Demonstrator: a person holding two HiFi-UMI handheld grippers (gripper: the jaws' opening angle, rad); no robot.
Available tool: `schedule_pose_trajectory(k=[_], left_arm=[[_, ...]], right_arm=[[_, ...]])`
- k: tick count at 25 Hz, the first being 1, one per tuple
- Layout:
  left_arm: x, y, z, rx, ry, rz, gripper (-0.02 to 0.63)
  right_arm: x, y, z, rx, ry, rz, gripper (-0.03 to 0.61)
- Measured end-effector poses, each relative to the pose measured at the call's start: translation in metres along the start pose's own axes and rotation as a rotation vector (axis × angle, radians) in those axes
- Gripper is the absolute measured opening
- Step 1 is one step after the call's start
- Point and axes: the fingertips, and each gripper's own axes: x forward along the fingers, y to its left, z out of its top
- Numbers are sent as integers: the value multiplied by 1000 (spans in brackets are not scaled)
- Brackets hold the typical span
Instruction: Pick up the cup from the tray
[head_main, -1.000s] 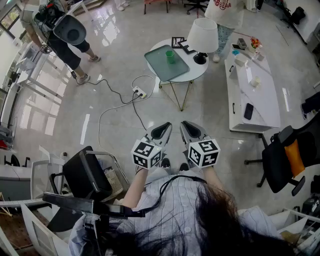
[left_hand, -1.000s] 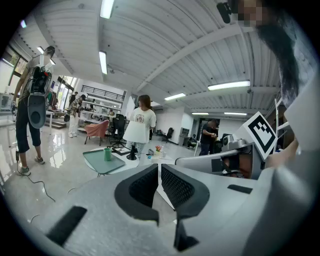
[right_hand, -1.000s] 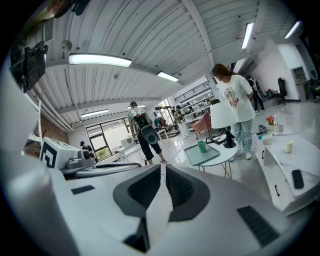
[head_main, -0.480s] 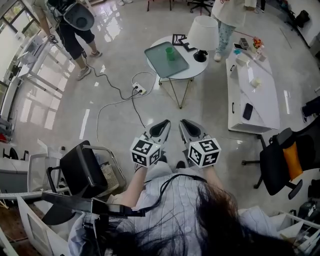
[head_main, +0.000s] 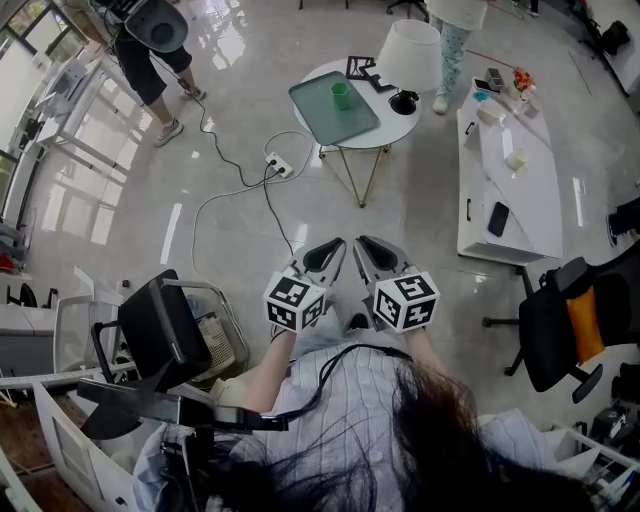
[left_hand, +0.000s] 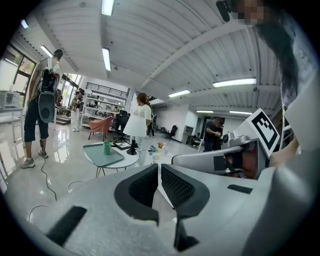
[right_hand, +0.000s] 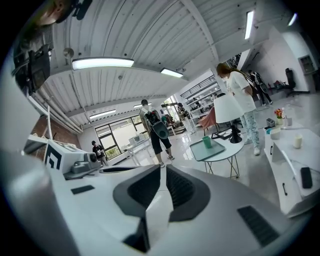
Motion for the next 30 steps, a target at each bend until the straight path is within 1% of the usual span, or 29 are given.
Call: schedule_pose_trajectory(k=[7, 13, 21, 30], left_arm=[[14, 33, 1, -18, 11, 19, 15], [39, 83, 16, -19, 18, 9, 15], [73, 163, 51, -14, 24, -29, 15], [101, 221, 67, -2, 57, -104, 15]], right_arm=[[29, -18, 4, 29, 15, -15, 54], [75, -36, 23, 38, 17, -35, 54], [151, -53, 57, 64, 11, -76, 54], [209, -73, 74, 107, 16, -151, 54]])
